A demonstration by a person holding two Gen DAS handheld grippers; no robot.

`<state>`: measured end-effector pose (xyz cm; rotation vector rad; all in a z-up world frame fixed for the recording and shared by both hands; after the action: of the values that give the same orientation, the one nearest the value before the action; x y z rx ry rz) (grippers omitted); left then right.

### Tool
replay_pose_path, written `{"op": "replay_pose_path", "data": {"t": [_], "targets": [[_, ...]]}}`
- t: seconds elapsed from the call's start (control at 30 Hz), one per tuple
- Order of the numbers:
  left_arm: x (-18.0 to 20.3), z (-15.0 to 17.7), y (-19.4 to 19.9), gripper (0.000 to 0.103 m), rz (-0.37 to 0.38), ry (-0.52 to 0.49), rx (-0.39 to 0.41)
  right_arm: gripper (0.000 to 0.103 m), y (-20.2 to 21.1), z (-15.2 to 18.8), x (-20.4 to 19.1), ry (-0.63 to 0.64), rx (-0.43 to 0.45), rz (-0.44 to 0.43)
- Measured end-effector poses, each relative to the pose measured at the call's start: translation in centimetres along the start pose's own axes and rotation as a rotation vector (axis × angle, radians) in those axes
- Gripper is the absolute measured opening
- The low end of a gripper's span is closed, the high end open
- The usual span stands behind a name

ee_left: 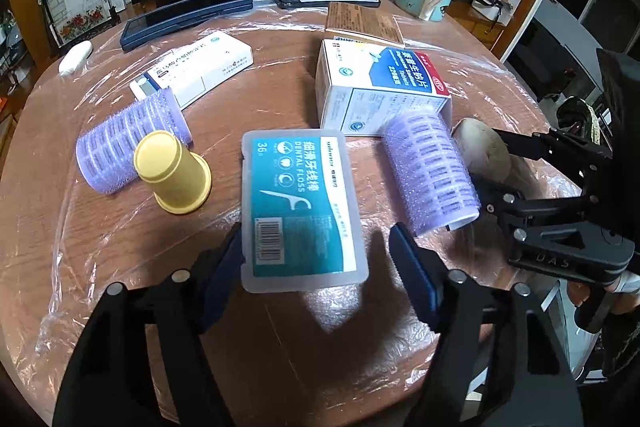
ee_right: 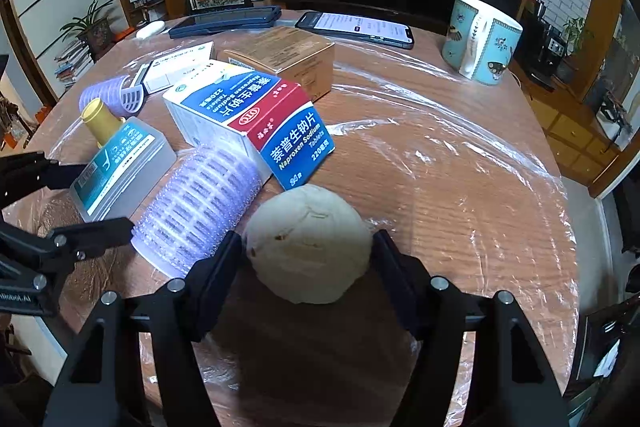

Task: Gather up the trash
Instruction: 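Grasp the teal floss box with the left tool while the right tool grasps the white crumpled ball, then carry the floss box and white ball down over the black trash bin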

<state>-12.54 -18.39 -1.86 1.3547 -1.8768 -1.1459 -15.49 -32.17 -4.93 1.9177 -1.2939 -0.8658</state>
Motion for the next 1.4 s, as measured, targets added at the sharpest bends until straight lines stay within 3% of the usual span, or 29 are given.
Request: {"op": "replay_pose_path", "data": {"t": [0.17, 0.23, 0.4, 0.77, 1.4], "targets": [[0.0, -0.2, -0.1, 0.067, -0.006, -0.009, 0.003, 0.067, 0.0, 0.2, -0.1, -0.004, 0.008, 0.004], [0.2, -0.2, -0.1, 0.059, -0.022, -0.027, 0.008, 0.067, 0.1, 0.2, -0.1, -0.004, 0.01, 0.003], [0.2, -0.3, -0.1, 0.057, -0.021, -0.042, 0.01, 0.052, 0.4, 0.3, -0.1, -0.01, 0.019, -0.009], [-0.1, 0.3, 0.7, 0.057, -0.024, -0.044, 0.021, 0.051, 2.4, 0.3, 0.5, -0.057, 0.074, -0.012], [-1.2, 1.8, 3.8, 0.057, -0.007, -0.02, 0.052, 0.051, 6.6, 1.6, -2.2, -0.083, 0.125, -0.129]]}}
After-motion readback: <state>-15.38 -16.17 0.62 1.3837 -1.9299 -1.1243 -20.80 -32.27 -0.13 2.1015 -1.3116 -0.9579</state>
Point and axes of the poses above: each gripper's, at about its wrist camera, not at the fingertips, and y roughly against the way its jaws point, x to its right, z to its underside, the point moved 3 cm from there along -y, roughly the way its jaws point, and after that the axes turned 11 degrees about -z, right-handed, at the moved point
